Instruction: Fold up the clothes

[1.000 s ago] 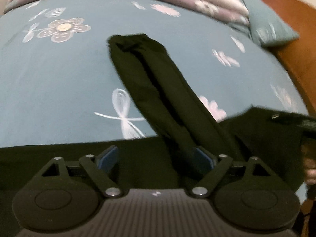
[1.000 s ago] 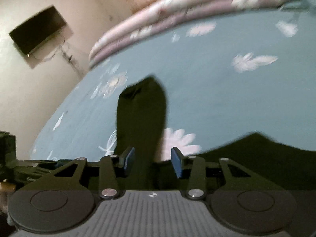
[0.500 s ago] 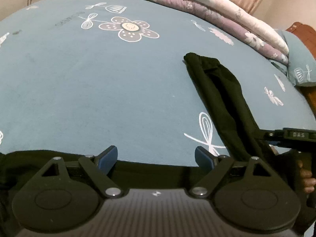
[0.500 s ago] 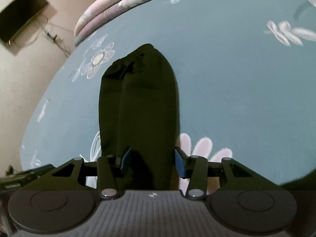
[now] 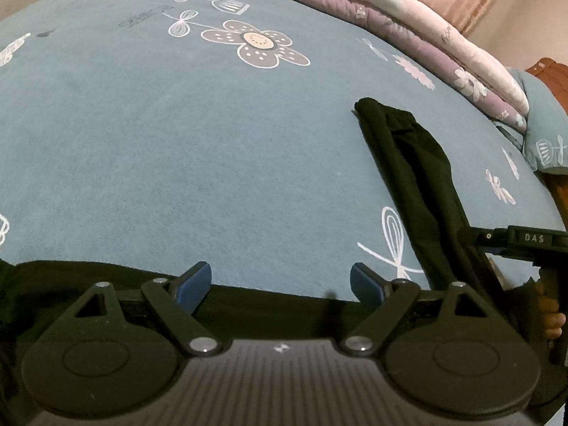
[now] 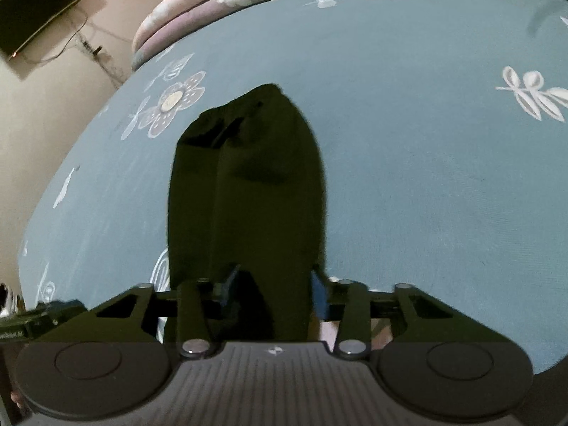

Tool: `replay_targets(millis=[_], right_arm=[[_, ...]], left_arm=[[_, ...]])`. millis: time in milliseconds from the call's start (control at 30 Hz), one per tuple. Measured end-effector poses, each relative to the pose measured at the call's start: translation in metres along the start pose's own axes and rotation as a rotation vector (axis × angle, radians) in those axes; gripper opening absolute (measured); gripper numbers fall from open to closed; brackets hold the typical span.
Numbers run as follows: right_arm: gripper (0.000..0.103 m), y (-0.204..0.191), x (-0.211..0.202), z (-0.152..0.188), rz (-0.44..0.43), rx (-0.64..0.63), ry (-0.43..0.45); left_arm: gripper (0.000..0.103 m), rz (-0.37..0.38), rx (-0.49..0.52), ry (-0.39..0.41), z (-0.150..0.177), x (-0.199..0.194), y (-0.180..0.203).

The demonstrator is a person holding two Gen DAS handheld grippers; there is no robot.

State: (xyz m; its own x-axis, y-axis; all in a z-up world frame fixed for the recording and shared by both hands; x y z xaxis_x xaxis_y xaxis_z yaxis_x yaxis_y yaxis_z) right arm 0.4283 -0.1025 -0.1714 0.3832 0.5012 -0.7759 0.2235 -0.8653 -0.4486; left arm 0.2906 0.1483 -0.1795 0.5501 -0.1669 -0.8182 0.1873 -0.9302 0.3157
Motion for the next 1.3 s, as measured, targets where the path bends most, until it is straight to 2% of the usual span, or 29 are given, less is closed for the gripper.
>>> replay_targets(millis=[67,133,233,400,533,800,1067,1300], right_arm=[[0.028,0.003,-0.003,-0.001,0.021,0.002,0.012],[0.013,0.003,-0.007,-0.001,0.026,0.002,0.028],[0.008,-0.003,-0.015,-0.001,0.030,-0.016,0.044],[0.007,-0.025,-0.035,0.000,0.014,-0.065,0.066],[0.006,-0.048,-0.053,-0.002,-0.037,-0.076,0.094],[0.004,-0.104,-0.072,0.007,-0.132,-0.133,0.085],[0.004,-0.158,-0.088,0.033,-0.254,-0.196,0.060],[0.004,-0.195,-0.094,0.075,-0.310,-0.289,-0.012]], left_arm=[[0.086,0.003,-0.010,0.000,-0.001,0.001,-0.001],[0.086,0.003,-0.011,0.002,-0.001,0.001,-0.001],[0.086,0.005,-0.010,0.002,-0.001,0.001,-0.002],[0.086,0.031,-0.039,-0.001,-0.002,-0.001,-0.007],[0.086,0.040,-0.067,0.002,-0.005,-0.003,-0.014],[0.086,0.070,-0.121,0.016,-0.009,-0.010,-0.027],[0.086,0.064,-0.202,0.057,-0.017,-0.023,-0.053],[0.086,0.077,-0.236,0.066,-0.020,-0.026,-0.060]])
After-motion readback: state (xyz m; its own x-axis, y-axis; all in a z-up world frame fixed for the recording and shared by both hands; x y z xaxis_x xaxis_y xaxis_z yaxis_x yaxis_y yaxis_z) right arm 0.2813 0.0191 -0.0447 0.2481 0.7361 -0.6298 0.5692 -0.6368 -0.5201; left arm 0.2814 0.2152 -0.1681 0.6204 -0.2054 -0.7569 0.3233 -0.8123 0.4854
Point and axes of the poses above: each gripper's, at about its wrist camera, not at the fingertips, and x roughly the way its jaws point, y to its right, z to its underside, the point moved 8 cm from there along x, roughly the way its jaws point, and after that the axes turned 3 degrees about -y, right-handed, at the moved point
